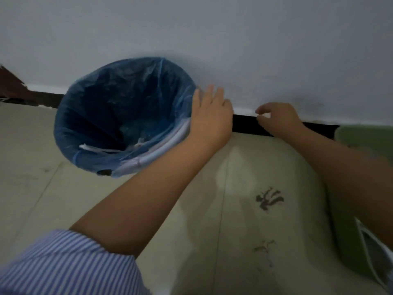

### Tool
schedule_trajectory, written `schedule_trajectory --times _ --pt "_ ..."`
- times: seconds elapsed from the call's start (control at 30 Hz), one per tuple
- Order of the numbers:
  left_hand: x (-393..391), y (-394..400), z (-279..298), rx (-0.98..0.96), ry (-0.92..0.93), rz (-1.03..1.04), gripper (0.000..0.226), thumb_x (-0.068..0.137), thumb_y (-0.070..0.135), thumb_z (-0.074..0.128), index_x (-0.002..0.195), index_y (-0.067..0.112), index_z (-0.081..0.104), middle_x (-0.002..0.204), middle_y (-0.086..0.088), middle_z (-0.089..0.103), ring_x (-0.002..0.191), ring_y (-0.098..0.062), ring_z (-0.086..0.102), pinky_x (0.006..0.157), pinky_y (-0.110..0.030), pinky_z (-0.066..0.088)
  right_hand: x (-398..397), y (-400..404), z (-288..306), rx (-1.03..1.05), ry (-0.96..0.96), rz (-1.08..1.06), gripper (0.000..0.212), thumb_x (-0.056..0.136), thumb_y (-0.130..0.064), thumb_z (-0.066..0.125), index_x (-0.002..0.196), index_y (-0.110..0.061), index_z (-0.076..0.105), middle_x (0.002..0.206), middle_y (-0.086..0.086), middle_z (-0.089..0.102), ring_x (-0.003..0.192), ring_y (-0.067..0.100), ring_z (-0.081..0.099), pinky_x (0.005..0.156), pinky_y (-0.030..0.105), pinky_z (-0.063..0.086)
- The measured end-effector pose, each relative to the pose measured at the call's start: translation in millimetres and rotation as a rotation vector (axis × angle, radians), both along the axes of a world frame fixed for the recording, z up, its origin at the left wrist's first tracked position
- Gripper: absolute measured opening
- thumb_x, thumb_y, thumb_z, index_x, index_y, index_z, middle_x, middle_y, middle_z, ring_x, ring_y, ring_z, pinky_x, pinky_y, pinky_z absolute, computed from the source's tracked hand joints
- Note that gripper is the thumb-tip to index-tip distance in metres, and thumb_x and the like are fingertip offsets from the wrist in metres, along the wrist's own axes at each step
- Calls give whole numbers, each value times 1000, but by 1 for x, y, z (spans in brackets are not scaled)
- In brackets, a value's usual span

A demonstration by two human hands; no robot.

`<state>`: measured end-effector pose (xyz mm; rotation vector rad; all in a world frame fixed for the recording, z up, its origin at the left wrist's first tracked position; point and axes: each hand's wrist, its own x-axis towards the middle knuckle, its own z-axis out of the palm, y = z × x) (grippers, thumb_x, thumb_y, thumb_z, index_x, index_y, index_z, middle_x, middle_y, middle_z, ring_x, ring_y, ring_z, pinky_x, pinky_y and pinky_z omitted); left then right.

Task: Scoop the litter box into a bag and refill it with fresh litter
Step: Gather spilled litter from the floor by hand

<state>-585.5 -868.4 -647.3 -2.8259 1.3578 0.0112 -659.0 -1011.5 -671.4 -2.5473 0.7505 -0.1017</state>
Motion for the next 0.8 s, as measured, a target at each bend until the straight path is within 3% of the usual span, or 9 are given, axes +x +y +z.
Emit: schedule_trajectory --times 0.07,0.2,0.3,0.37,0.47,0.6,0.8 --pt "-15 -27 -29 38 37 -93 43 102 21 25 143 11 32 158 -5 12 146 -26 3 117 -45 1 -27 -20 -31 7 122 -44 36 93 -10 47 128 0 51 136 18 50 126 30 45 102 30 32" --pt "-41 -60 -111 232 310 -169 48 103 26 20 150 18 14 158 0 8 146 -21 3 117 -41 4 -88 -37 -109 16 488 -8 50 99 -25 37 144 -7 25 152 13 26 140 26 24 111 27 17" --pt "-51 -65 -168 246 456 -121 52 103 30 16 151 16 3 159 -1 -1 147 -20 -4 118 -36 2 -119 -41 -158 0 623 42 70 92 -53 17 147 -10 11 156 10 8 144 27 6 116 30 11" --pt "-54 -61 -199 234 457 -90 55 102 32 18 151 13 1 159 -4 -3 147 -20 -6 118 -34 1 -132 -42 -180 37 585 32 83 81 -61 6 148 -12 9 157 9 2 145 27 0 117 33 7" --pt "-49 -54 -233 225 413 -50 57 102 33 20 150 10 -1 159 -7 -6 146 -20 -9 118 -32 -2 -130 -47 -201 54 485 -24 68 91 -50 13 148 -14 6 157 7 -4 145 22 -6 117 32 -1" --pt "-40 -50 -254 159 342 -55 63 95 41 5 150 10 1 159 -6 -4 146 -17 -8 117 -29 -8 -85 -70 -217 0 370 22 75 83 -49 9 148 -13 3 157 8 -6 145 21 -8 116 32 -5" --pt "-39 -48 -266 28 351 -34 80 80 44 -5 149 7 14 157 -8 13 147 -19 6 114 -25 -7 -29 -81 -229 1 338 214 56 101 -33 22 148 -9 2 157 7 -3 145 18 -6 116 28 -6"
